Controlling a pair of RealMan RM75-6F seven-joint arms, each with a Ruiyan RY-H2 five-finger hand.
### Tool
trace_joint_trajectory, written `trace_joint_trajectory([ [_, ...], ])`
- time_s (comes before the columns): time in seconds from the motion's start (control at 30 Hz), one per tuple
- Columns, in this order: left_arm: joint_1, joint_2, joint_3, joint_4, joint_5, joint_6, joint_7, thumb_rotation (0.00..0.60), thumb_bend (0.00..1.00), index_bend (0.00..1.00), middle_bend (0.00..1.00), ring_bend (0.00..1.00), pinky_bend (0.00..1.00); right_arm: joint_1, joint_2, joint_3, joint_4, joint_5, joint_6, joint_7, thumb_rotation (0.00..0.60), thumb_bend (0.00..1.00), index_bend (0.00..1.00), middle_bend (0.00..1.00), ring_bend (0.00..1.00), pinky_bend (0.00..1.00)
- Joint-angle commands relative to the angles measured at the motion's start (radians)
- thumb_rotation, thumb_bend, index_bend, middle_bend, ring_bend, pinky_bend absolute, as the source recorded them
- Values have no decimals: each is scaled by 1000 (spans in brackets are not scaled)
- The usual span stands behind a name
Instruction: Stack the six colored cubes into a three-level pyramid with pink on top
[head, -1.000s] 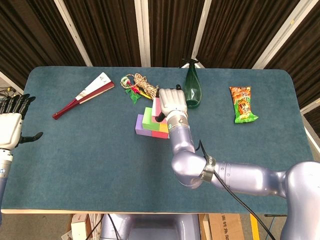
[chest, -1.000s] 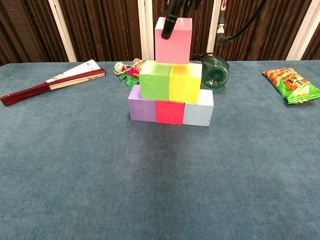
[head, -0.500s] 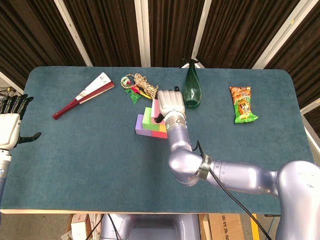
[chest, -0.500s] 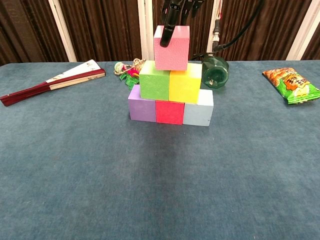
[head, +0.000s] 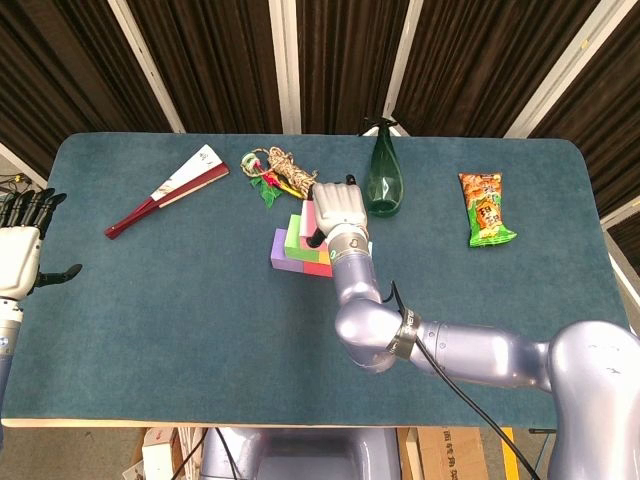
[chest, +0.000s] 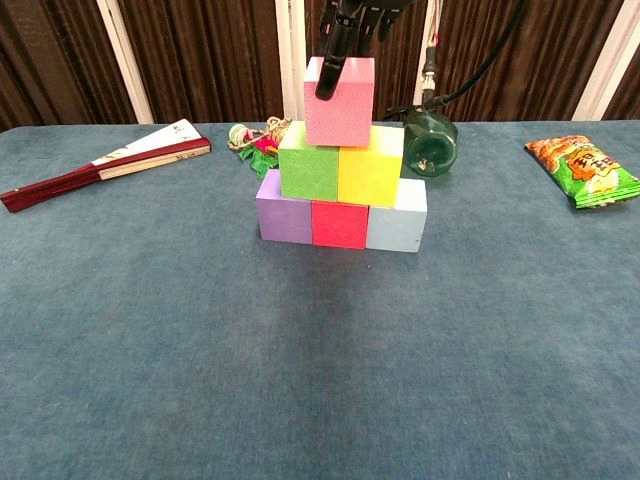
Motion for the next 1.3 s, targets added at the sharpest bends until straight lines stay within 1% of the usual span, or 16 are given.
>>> trace_joint_trajectory([
  [0.03, 0, 0, 0, 1, -1, -1, 1, 600, 202, 115, 45, 0, 0, 2, -3, 0, 5, 0, 0, -1, 600, 250, 500, 405, 230, 11],
  [1.0, 6, 9, -4, 3, -3, 4, 1, 600, 202, 115, 45, 0, 0, 12, -19, 8, 31, 9, -10, -18, 600, 250, 500, 404, 230, 11],
  [1.3, 3, 5, -5, 4, -6, 1, 8, 600, 202, 115, 45, 0, 0, 8, -18, 8, 36, 6, -17, -18, 600, 250, 500, 381, 229, 11],
])
